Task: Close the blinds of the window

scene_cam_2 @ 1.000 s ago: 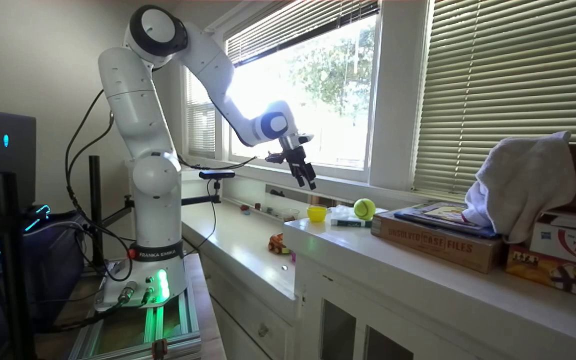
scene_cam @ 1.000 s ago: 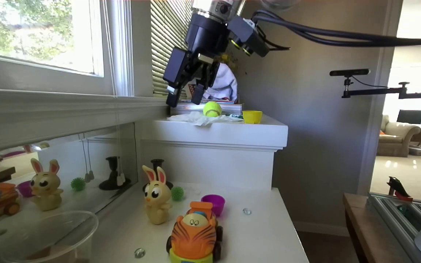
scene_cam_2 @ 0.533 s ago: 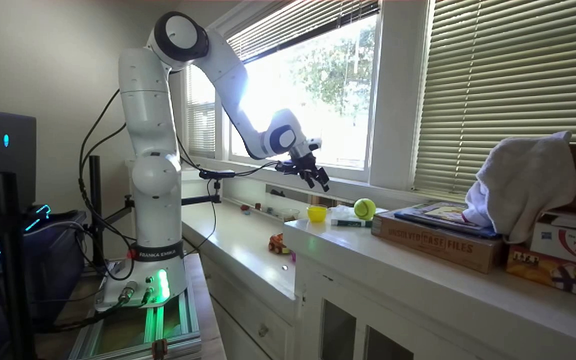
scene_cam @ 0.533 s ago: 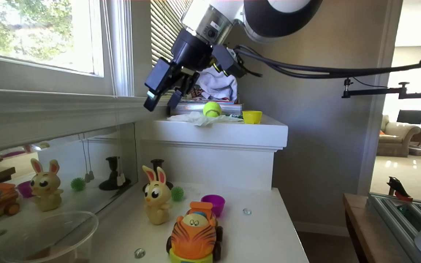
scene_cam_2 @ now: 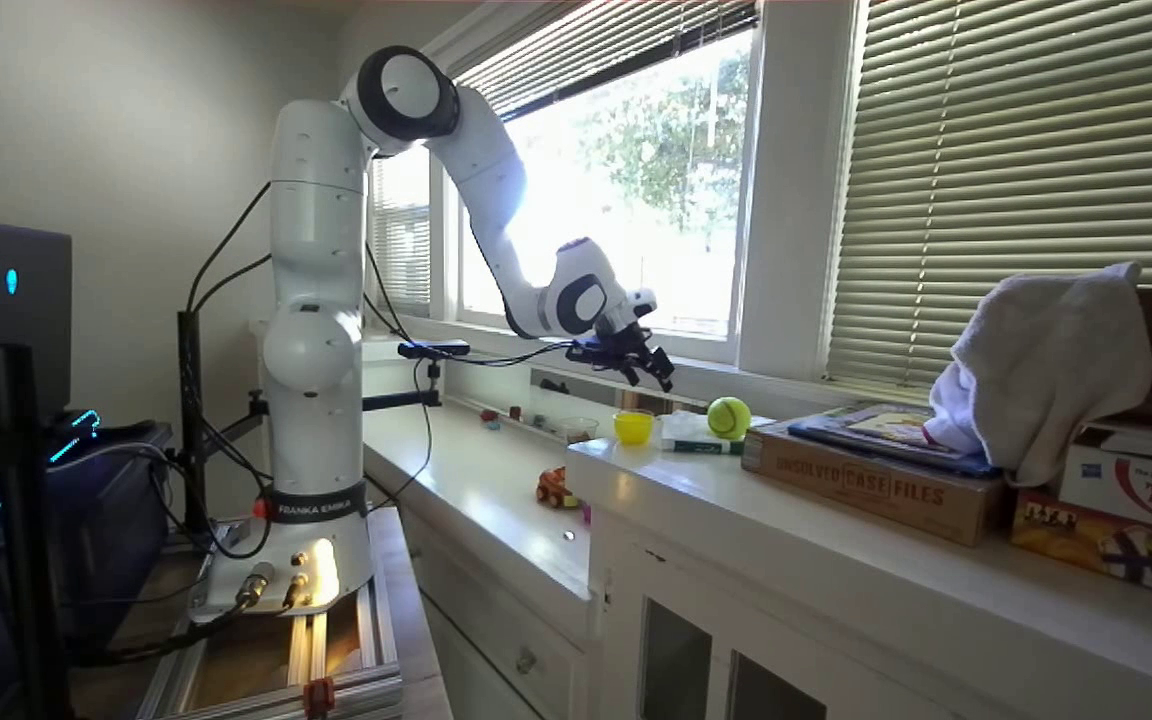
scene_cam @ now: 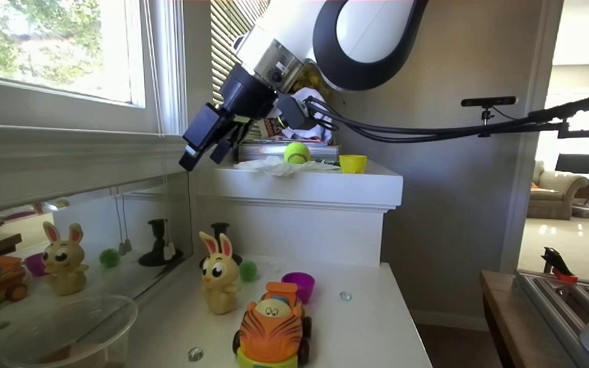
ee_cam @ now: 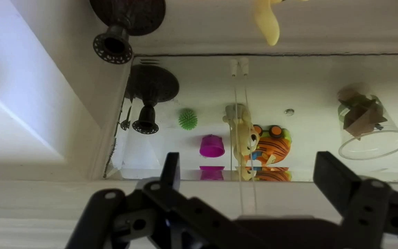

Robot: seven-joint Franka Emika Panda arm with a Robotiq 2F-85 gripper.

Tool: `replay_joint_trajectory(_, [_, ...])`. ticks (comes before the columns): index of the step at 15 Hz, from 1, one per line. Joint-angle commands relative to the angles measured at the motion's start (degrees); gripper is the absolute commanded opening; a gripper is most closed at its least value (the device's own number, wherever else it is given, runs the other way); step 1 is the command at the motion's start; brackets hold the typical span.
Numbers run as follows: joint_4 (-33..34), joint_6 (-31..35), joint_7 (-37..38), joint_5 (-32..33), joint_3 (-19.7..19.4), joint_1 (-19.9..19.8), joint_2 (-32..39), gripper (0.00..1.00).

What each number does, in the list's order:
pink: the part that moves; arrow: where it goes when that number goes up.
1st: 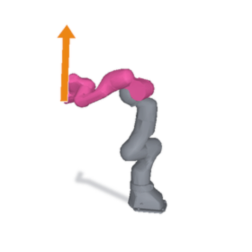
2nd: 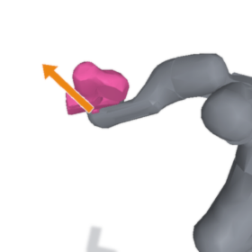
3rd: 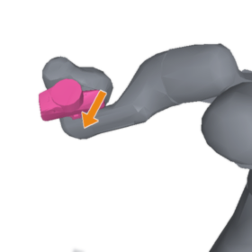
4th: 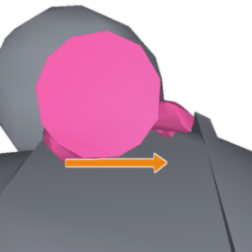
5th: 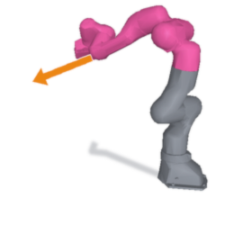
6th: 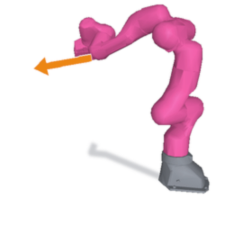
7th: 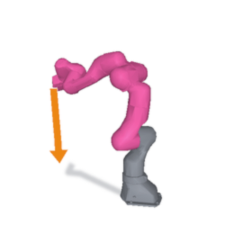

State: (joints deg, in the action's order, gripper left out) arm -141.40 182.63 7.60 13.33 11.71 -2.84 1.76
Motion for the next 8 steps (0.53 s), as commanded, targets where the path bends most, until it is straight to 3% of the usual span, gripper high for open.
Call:
replay_joint_trajectory(1, [3.4, 1.92, -0.33, 2.85, -1.57, 0.15, 3.45, 1.0])
replay_joint_trajectory(8, [6.52, 1.91, 0.05, 1.64, -3.53, 2.44, 7.23, 1.0])
